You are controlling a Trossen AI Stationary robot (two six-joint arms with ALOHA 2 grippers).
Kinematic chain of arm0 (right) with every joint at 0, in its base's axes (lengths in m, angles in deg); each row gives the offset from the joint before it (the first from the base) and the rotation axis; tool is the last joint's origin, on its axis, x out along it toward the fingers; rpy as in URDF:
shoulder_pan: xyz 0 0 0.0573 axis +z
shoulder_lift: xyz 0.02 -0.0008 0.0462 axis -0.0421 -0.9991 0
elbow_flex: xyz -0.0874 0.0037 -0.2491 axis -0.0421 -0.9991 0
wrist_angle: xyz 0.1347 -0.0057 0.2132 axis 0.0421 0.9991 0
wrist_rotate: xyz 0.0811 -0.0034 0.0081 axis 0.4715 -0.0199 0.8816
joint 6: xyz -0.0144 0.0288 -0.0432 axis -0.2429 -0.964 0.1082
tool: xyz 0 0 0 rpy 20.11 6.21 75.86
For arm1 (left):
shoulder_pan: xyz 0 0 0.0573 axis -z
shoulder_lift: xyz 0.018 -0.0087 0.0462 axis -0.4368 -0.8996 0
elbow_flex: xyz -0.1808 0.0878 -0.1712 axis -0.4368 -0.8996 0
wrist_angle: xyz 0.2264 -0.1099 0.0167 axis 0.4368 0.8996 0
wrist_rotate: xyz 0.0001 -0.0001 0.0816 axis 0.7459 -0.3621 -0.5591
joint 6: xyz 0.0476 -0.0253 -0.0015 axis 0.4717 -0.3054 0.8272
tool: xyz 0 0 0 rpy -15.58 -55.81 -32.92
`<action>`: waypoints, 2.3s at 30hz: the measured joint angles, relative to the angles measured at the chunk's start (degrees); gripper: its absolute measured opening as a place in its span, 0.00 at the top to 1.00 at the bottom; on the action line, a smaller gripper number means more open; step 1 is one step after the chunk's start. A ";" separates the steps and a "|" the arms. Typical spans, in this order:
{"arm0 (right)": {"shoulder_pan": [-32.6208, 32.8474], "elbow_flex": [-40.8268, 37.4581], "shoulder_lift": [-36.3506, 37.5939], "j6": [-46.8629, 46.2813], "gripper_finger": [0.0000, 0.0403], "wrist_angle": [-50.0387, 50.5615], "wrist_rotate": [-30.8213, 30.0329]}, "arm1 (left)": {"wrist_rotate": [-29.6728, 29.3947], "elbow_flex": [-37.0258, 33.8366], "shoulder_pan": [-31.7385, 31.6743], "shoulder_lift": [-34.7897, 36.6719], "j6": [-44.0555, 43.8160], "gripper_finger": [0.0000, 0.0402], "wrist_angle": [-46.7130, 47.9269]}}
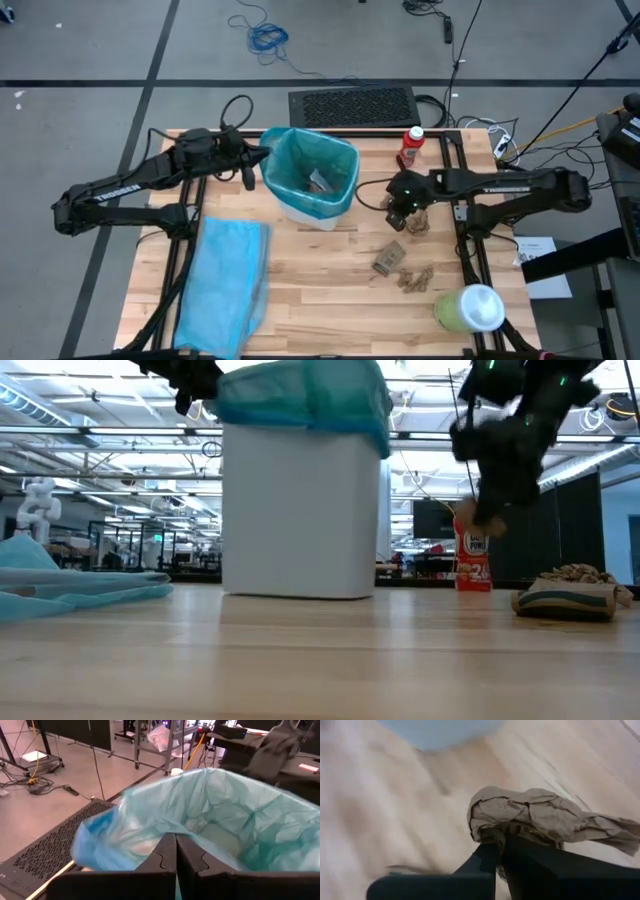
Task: Place trash/remove bag and relplace
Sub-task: Put the brown napkin into the trash bin, then put the plastic bottle into the trash bin
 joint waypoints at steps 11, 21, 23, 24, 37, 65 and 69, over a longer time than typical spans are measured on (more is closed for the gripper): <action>6.95 10.58 4.06 3.00 1.00 -0.60 -0.15 | 0.09 0.02 0.00 -0.97 0.28 0.93 7.03; 9.36 23.64 3.27 13.37 1.00 -13.78 -3.60 | 0.26 0.02 2.11 -1.86 -0.13 0.87 10.19; 8.85 25.96 1.98 15.54 1.00 -15.27 -3.68 | 0.27 0.02 3.26 -2.22 -0.07 0.87 10.18; 8.52 27.05 1.12 16.42 1.00 -15.91 -3.66 | 0.28 0.02 3.78 -2.42 -0.07 0.87 10.11; 2.52 42.48 -15.44 20.74 0.93 -9.58 1.09 | 0.34 0.01 10.03 -10.47 -0.08 0.86 0.97; 0.18 45.31 -15.11 21.49 0.32 0.00 1.10 | -0.20 5.22 12.55 -14.28 7.79 0.86 -5.11; 0.18 45.31 -14.89 21.49 0.32 1.38 1.08 | -0.20 5.22 12.55 -14.30 7.82 0.86 -2.66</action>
